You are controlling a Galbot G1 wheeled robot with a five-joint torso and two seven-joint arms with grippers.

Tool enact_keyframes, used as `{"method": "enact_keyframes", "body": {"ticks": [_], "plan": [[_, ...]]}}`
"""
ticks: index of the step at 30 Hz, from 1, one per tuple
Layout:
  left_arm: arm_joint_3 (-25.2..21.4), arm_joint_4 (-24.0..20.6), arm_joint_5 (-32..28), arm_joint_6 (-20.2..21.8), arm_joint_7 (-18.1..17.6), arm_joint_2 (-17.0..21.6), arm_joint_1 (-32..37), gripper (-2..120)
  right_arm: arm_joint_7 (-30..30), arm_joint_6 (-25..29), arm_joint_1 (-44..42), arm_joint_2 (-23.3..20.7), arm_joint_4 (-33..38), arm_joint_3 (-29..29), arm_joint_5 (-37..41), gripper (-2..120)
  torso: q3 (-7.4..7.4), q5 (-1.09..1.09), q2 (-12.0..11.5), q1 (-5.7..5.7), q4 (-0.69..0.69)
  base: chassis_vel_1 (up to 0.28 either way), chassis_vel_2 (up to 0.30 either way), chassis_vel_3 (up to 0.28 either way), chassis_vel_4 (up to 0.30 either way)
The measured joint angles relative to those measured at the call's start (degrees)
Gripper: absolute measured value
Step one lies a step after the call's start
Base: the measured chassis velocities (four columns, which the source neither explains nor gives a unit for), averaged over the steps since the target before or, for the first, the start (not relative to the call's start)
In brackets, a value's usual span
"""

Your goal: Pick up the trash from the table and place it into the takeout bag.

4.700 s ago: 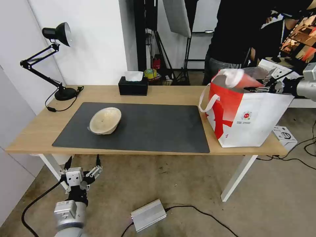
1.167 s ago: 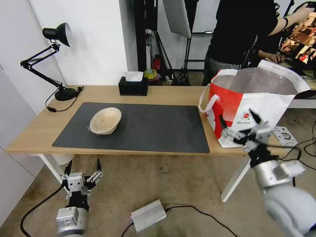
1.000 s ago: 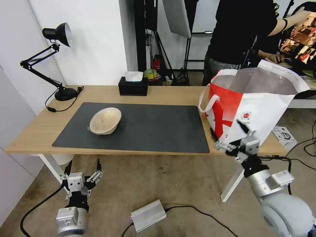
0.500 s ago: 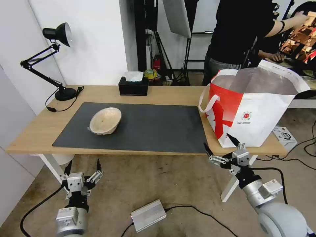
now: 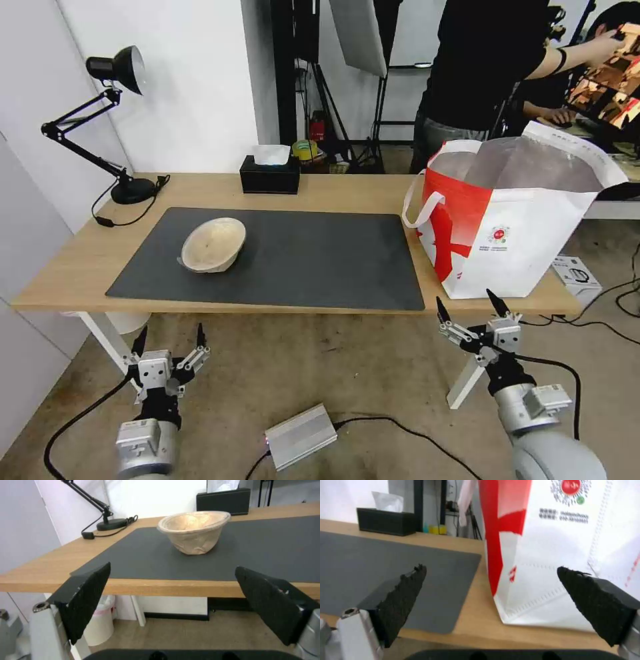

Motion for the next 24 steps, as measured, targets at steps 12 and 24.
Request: {"method": "enact_keyframes", "body": {"ticks": [12, 24], "plan": [[-0.3, 0.2, 0.0, 0.0, 0.0, 0.0, 0.0, 100, 3.9, 2.8, -1.5, 0.9, -3.5, -2.3, -2.7, 100, 0.0, 0.0, 0.0, 0.0, 0.0, 0.0, 0.0, 0.0, 0.0], [-0.4, 0.2, 0.0, 0.2, 0.0, 0.1, -0.1, 100, 5.9, 4.1, -2.0, 0.4, -4.6, -3.5, -3.5, 100, 0.0, 0.0, 0.0, 0.0, 0.0, 0.0, 0.0, 0.0, 0.0]]}}
